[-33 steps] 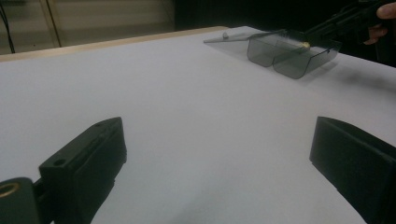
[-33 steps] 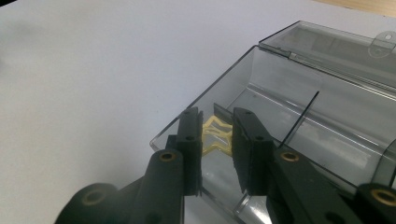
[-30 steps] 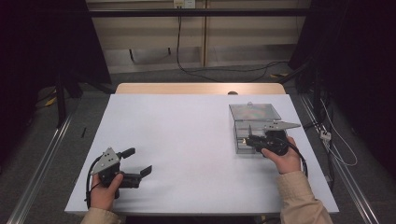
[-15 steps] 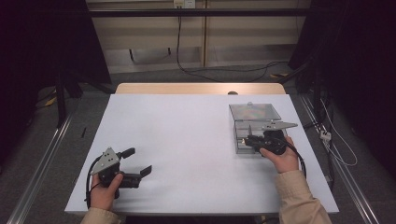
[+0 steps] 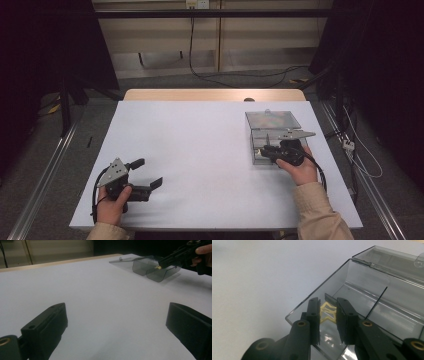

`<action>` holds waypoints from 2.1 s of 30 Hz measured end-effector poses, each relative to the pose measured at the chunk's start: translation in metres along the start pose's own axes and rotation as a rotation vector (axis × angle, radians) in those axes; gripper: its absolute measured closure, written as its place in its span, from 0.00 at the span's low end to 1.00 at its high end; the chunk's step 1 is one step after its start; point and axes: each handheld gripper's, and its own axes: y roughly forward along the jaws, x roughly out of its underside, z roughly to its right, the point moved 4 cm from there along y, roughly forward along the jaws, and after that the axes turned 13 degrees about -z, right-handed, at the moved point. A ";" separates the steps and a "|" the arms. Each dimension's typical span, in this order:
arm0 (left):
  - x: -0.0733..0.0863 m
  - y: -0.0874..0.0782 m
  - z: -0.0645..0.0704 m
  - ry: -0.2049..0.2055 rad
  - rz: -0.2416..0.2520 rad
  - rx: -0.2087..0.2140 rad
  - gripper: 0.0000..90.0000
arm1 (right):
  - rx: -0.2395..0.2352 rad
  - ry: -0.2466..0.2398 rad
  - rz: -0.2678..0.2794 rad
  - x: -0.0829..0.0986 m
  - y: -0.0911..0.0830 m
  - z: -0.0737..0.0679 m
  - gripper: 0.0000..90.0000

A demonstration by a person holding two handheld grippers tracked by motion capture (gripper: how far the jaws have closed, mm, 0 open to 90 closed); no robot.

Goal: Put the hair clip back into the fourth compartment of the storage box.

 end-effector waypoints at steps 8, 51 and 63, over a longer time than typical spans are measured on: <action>0.000 0.000 0.000 -0.001 0.000 0.000 0.04 | 0.001 0.000 -0.004 0.000 0.001 0.000 0.82; 0.000 -0.001 0.000 -0.001 0.000 0.005 0.04 | -0.045 0.039 0.048 -0.001 -0.012 -0.008 0.33; 0.001 -0.001 0.000 0.000 -0.003 0.002 0.04 | -0.066 0.017 0.048 0.007 -0.023 -0.018 0.23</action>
